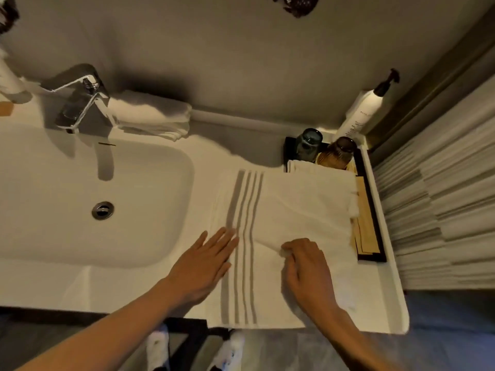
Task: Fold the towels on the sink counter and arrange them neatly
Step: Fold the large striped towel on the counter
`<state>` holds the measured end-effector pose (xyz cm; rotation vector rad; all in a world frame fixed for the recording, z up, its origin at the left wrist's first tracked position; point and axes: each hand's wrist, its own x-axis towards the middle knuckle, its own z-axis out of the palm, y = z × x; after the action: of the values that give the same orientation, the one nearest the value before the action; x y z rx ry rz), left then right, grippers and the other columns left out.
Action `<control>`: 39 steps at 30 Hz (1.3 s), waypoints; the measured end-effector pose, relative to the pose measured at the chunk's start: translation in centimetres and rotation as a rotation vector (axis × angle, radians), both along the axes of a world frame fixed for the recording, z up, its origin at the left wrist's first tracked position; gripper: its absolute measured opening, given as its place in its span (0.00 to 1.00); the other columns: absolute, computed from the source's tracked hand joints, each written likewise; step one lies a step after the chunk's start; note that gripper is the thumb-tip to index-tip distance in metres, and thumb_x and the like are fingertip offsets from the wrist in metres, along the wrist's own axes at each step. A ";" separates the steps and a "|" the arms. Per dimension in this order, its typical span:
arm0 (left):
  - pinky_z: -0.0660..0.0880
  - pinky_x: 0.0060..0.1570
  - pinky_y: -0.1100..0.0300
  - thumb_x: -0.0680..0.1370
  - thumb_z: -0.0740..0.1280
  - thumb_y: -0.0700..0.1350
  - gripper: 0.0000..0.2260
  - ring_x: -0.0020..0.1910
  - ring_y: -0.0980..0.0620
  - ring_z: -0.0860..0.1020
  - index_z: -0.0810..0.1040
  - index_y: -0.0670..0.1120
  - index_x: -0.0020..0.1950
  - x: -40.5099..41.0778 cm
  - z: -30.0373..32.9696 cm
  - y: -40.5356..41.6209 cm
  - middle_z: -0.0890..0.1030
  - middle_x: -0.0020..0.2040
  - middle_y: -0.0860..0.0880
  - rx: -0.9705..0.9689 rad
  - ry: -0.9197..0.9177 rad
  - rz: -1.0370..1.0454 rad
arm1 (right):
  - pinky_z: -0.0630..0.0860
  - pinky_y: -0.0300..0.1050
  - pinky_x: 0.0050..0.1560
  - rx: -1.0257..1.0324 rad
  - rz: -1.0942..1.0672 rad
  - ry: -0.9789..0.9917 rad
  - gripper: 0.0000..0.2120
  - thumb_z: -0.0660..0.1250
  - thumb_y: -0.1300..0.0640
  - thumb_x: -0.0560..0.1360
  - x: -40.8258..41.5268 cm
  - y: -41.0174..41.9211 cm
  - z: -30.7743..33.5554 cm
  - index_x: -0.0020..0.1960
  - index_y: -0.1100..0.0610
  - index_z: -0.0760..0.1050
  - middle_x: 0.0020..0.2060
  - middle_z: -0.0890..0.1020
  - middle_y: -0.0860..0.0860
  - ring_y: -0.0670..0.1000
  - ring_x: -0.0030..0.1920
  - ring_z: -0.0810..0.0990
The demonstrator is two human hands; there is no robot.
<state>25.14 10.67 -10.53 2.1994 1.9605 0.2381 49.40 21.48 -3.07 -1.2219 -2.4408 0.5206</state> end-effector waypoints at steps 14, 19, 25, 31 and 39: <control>0.78 0.49 0.54 0.67 0.73 0.52 0.19 0.50 0.48 0.78 0.74 0.48 0.54 7.6 4.7 -5.6 0.79 0.54 0.49 -0.118 0.195 -0.247 | 0.63 0.60 0.67 0.093 0.040 -0.414 0.33 0.61 0.33 0.72 7.9 -6.8 -3.2 0.65 0.58 0.75 0.62 0.78 0.57 0.60 0.63 0.76; 0.76 0.44 0.59 0.74 0.63 0.52 0.11 0.48 0.52 0.79 0.72 0.53 0.55 5.5 6.1 -8.4 0.79 0.52 0.53 -0.165 0.007 -0.170 | 0.71 0.64 0.61 0.084 -0.051 -0.517 0.32 0.78 0.53 0.58 11.7 -8.8 -2.8 0.61 0.56 0.75 0.57 0.79 0.55 0.58 0.57 0.80; 0.69 0.29 0.61 0.62 0.76 0.36 0.17 0.34 0.53 0.75 0.72 0.51 0.41 4.2 6.9 -11.9 0.76 0.38 0.54 0.015 -0.050 -0.034 | 0.75 0.57 0.56 0.046 -0.184 -0.426 0.25 0.76 0.61 0.61 10.3 -12.3 -2.7 0.57 0.52 0.76 0.56 0.79 0.53 0.57 0.56 0.77; 0.71 0.37 0.56 0.73 0.67 0.38 0.14 0.42 0.55 0.69 0.65 0.54 0.43 3.7 4.5 -16.1 0.71 0.44 0.58 -0.052 -0.105 0.054 | 0.75 0.54 0.47 -0.332 -0.796 0.269 0.04 0.62 0.63 0.75 9.3 -15.8 -2.5 0.44 0.55 0.71 0.49 0.75 0.54 0.56 0.46 0.74; 0.72 0.38 0.53 0.74 0.63 0.41 0.06 0.41 0.52 0.72 0.69 0.51 0.46 3.1 5.8 -15.6 0.73 0.43 0.54 -0.077 -0.232 0.079 | 0.77 0.47 0.32 -1.134 -1.043 0.790 0.07 0.66 0.58 0.76 7.5 -14.1 -0.4 0.45 0.62 0.76 0.31 0.74 0.56 0.52 0.29 0.74</control>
<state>28.21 -4.94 -4.69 1.9521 1.8972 0.4023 56.92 7.40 -3.47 -1.8786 -0.5535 1.6514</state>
